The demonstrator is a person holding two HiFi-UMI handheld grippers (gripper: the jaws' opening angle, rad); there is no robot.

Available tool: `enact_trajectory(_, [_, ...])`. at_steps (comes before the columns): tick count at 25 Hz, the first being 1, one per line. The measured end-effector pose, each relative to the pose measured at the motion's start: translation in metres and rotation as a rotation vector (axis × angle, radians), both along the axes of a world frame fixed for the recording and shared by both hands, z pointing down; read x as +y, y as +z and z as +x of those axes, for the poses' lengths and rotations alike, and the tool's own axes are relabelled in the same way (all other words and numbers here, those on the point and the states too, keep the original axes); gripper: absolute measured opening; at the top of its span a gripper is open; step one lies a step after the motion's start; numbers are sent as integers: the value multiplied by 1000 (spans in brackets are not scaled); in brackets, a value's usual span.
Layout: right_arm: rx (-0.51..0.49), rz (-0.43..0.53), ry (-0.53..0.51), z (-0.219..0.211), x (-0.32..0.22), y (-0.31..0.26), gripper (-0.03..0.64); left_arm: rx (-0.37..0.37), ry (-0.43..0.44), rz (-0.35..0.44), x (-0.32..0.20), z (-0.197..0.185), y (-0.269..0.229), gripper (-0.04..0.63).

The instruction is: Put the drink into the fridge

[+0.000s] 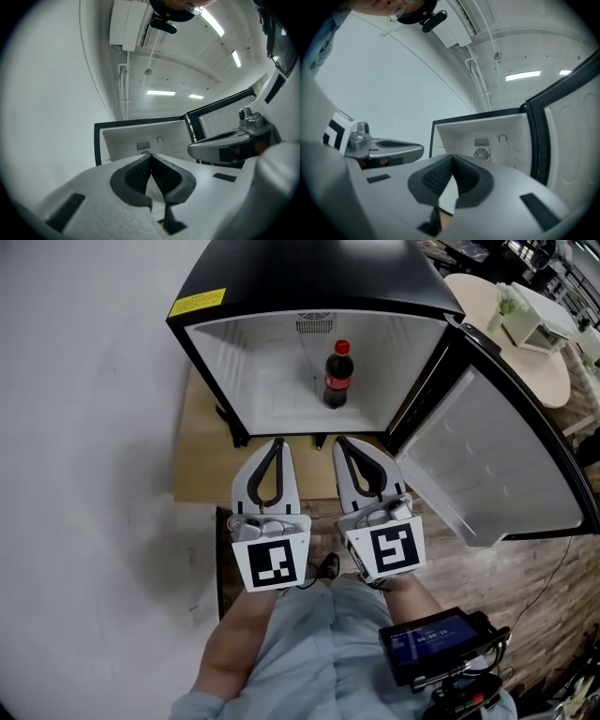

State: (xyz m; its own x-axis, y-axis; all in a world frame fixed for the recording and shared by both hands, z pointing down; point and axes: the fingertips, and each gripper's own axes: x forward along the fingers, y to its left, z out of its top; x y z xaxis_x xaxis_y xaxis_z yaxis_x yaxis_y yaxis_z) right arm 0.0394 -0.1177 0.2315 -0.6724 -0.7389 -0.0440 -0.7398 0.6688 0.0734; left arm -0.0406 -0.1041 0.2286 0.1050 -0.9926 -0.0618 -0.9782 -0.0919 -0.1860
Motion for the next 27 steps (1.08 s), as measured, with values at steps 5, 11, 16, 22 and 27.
enact_trajectory(5, [4,20,-4,1,7,-6,5,1,-3,12,7,2,-8,8])
enact_trajectory(11, [-6,23,-4,0,10,-10,5,1,-9,15,11,2,-14,8])
enact_trajectory(16, [-6,21,1,0,9,-9,5,0,-9,17,11,0,-15,9])
enact_trajectory(22, [-5,17,7,2,7,-7,5,-7,-1,20,9,2,-16,9])
enact_trajectory(27, [-9,21,3,1,5,-8,5,-12,-1,21,7,3,-17,8])
